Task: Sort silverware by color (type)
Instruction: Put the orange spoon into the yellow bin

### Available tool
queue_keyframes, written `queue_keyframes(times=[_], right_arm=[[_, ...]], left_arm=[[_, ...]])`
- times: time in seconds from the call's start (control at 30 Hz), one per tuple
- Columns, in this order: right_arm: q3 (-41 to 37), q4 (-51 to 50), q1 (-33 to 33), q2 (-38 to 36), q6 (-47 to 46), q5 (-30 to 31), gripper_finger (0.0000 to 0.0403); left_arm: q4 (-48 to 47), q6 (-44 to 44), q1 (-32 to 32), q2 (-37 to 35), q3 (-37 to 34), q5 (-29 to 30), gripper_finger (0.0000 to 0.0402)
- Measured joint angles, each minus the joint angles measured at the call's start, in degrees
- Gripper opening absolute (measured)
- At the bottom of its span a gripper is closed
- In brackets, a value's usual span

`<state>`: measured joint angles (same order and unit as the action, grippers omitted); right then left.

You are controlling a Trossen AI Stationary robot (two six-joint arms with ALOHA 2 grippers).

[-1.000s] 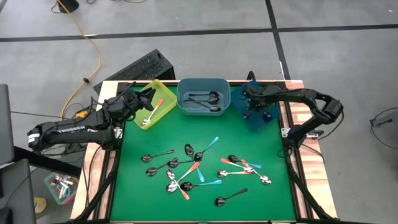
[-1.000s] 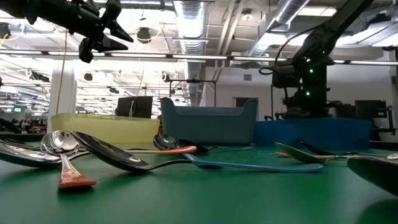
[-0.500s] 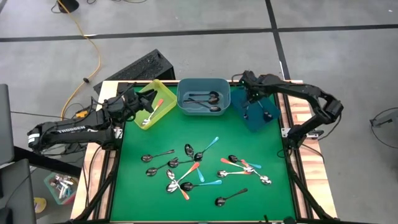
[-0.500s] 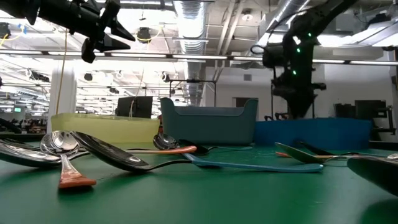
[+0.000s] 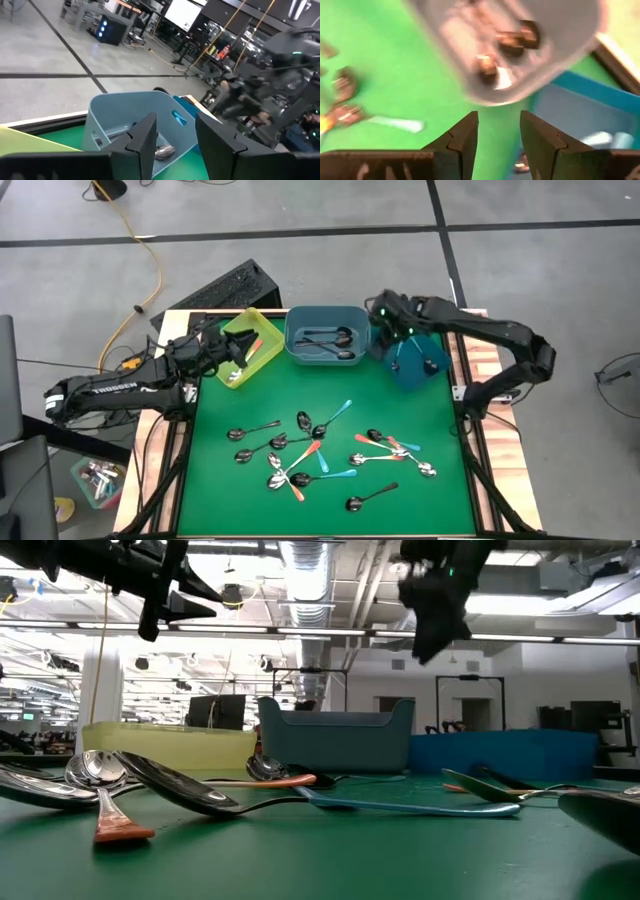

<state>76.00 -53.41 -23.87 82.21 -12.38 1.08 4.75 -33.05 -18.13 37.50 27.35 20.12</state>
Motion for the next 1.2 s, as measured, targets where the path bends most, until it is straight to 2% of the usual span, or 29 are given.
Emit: queue_keyframes(times=[0.3, 0.57, 0.7, 0.87, 1.03, 1.2], right_arm=[[0.0, 0.3, 21.3, -0.5, -11.9, 0.5, 0.0157], [-2.7, 6.4, 35.2, -0.3, -22.8, 9.0, 0.0157], [-2.6, 7.8, 39.7, 1.5, -25.8, 13.2, 0.0156], [-2.6, 11.5, 43.8, 5.4, -27.0, 13.9, 0.0156], [-2.7, 12.8, 46.7, 11.3, -30.2, 12.4, 0.0156], [-2.7, 10.0, 48.1, 16.7, -34.5, 9.5, 0.0156]], left_arm=[[-1.6, 0.8, 0.0, 0.0, 0.0, -1.5, 0.0121], [-1.6, 2.0, 0.0, 0.0, 0.0, -5.6, 0.0121], [-2.1, 2.0, 0.0, 0.0, 0.0, -8.0, 0.0121], [-2.9, 1.9, 0.0, 0.0, 0.0, -9.5, 0.0121], [-3.3, 0.6, 0.0, -0.1, 0.0, -9.6, 0.0121], [-4.5, 0.2, 0.1, -0.1, 0.1, -9.7, 0.0121]])
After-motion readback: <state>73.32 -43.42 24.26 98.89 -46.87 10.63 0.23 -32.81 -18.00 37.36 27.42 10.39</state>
